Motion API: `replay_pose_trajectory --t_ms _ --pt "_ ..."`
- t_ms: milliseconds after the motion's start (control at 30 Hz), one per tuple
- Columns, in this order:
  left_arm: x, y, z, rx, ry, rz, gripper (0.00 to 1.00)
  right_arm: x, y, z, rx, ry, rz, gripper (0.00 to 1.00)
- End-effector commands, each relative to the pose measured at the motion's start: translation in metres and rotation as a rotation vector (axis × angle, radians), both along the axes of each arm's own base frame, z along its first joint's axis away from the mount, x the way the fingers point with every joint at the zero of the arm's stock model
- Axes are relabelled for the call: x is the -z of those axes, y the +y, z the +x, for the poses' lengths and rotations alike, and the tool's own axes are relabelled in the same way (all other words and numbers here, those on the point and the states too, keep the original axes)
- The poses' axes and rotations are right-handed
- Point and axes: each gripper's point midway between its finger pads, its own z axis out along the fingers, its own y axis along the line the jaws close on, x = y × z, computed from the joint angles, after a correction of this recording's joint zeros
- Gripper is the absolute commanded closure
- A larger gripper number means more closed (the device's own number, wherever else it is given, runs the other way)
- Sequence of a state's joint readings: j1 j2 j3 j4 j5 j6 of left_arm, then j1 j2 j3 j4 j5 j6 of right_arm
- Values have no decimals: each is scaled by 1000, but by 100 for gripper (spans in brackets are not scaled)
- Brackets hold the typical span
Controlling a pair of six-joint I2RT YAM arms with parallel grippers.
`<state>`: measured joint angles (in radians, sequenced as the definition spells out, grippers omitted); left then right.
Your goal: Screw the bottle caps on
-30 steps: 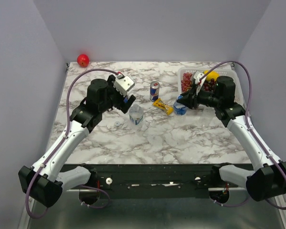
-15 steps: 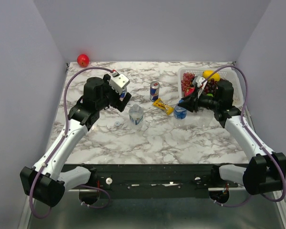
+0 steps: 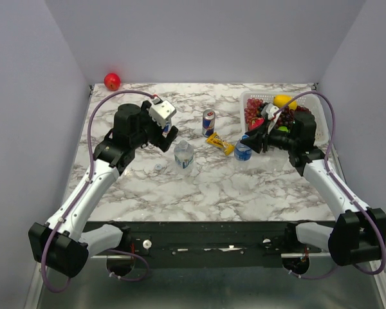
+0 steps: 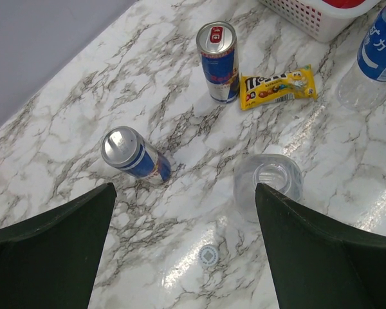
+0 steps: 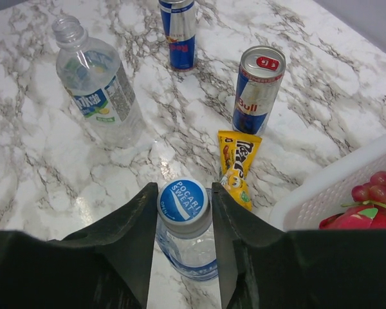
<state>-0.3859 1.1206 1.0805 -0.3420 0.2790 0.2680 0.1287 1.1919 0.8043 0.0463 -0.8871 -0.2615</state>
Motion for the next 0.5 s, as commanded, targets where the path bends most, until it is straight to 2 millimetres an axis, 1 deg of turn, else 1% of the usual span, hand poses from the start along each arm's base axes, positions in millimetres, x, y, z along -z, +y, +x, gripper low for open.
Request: replay_pose_trajectory --t_ms 0,300,467 --pt "8 -3 -6 34 21 -11 1 -4 -6 3 38 -36 -8 52" --pt "13 -5 -12 52 24 -24 1 -7 -7 3 36 -36 -18 49" --pt "15 -5 -15 57 24 -26 1 -9 -6 0 17 -45 -25 46"
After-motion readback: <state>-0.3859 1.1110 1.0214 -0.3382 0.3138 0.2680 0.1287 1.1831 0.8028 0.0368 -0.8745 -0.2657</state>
